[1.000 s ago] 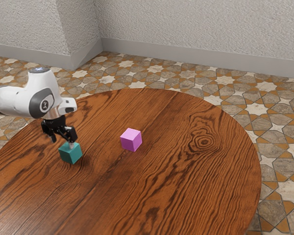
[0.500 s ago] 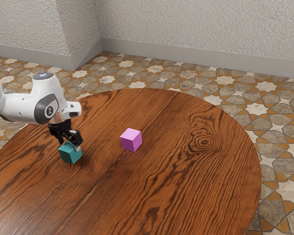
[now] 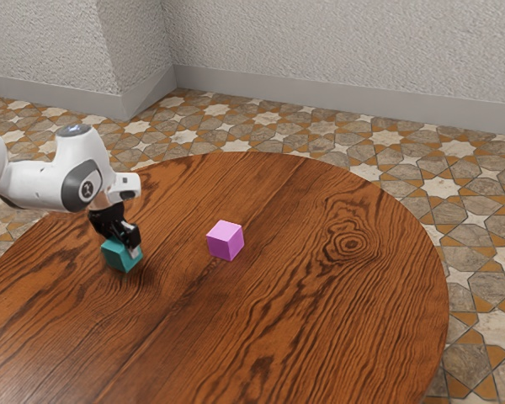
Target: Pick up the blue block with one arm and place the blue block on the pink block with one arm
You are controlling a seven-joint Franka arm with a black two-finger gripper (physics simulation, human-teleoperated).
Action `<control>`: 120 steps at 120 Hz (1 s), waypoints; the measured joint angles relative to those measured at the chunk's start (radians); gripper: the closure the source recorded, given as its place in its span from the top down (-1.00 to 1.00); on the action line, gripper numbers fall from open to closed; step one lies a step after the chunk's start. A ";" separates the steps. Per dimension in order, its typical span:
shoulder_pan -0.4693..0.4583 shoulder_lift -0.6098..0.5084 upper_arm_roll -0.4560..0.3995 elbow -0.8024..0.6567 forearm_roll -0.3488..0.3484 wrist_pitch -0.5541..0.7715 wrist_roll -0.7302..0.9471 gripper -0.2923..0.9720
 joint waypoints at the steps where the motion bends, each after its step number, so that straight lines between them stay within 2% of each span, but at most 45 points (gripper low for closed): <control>1: 0.000 0.000 -0.003 0.007 0.002 -0.006 -0.001 0.04; 20: 0.000 0.031 -0.102 0.192 0.049 -0.159 -0.049 0.07; 40: -0.008 0.117 -0.206 0.315 0.060 -0.232 -0.118 0.07; 54: -0.036 0.224 -0.225 0.441 0.074 -0.254 -0.159 0.08; 77: -0.106 0.338 -0.238 0.620 0.177 -0.277 -0.229 0.08; 120: -0.138 0.367 -0.273 0.653 0.238 -0.309 -0.373 0.08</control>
